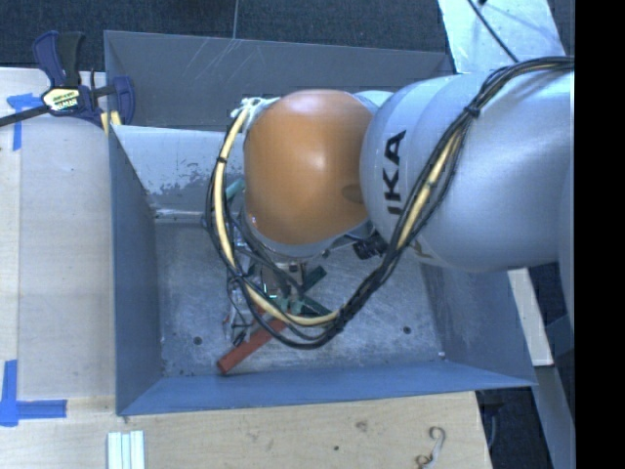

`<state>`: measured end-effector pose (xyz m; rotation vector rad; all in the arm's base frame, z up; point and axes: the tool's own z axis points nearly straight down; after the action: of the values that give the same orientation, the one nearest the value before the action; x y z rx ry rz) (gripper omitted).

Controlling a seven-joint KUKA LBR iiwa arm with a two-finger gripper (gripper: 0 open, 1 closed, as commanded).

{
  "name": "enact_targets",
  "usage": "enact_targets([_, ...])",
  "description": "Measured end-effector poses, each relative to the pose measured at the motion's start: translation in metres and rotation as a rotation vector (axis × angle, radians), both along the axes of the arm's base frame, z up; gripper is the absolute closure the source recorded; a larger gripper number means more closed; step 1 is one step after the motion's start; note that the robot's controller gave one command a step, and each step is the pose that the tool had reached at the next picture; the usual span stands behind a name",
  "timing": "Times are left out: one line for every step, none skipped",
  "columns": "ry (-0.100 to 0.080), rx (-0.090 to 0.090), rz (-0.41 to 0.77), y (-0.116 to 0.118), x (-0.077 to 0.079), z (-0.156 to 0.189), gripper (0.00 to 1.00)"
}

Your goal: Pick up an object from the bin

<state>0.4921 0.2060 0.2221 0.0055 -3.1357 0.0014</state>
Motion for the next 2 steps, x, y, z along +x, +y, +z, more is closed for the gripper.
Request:
enact_targets([-0.007, 0.004, 0.531, -0.063, 0.023, -0.152, 0.00])
enact_targets([-0.012, 0.003, 0.477, -0.069, 0.025, -0.121, 0.00])
